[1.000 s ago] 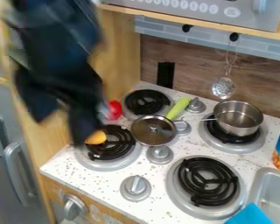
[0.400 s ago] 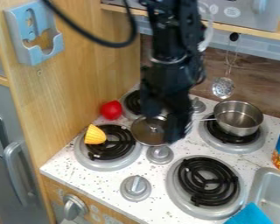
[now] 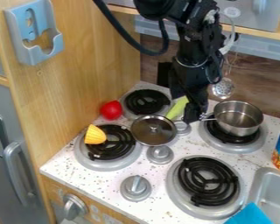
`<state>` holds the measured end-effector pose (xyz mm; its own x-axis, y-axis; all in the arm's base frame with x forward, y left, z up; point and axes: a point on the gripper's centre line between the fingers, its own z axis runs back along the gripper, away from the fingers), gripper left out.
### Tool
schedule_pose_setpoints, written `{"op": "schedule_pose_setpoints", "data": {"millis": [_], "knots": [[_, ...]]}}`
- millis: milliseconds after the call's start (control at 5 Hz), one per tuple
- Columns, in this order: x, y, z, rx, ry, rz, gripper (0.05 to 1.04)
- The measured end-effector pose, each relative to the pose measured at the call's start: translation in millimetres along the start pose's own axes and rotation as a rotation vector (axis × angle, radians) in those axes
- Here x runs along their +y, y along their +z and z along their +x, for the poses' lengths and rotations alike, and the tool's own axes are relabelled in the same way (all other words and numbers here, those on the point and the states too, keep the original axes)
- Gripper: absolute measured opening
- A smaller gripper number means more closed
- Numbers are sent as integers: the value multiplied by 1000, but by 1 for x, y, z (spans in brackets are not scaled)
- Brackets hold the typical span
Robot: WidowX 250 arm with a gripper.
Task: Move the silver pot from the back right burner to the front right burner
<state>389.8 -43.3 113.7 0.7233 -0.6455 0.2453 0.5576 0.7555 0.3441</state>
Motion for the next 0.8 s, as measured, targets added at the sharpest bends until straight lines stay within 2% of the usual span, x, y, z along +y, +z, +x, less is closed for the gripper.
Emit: {"op": "schedule_pose_setpoints", "data": {"millis": [200,800], "knots": [[10,-5,2,-43,-35,71,1001],[11,-5,2,-48,-37,75,1001]]}}
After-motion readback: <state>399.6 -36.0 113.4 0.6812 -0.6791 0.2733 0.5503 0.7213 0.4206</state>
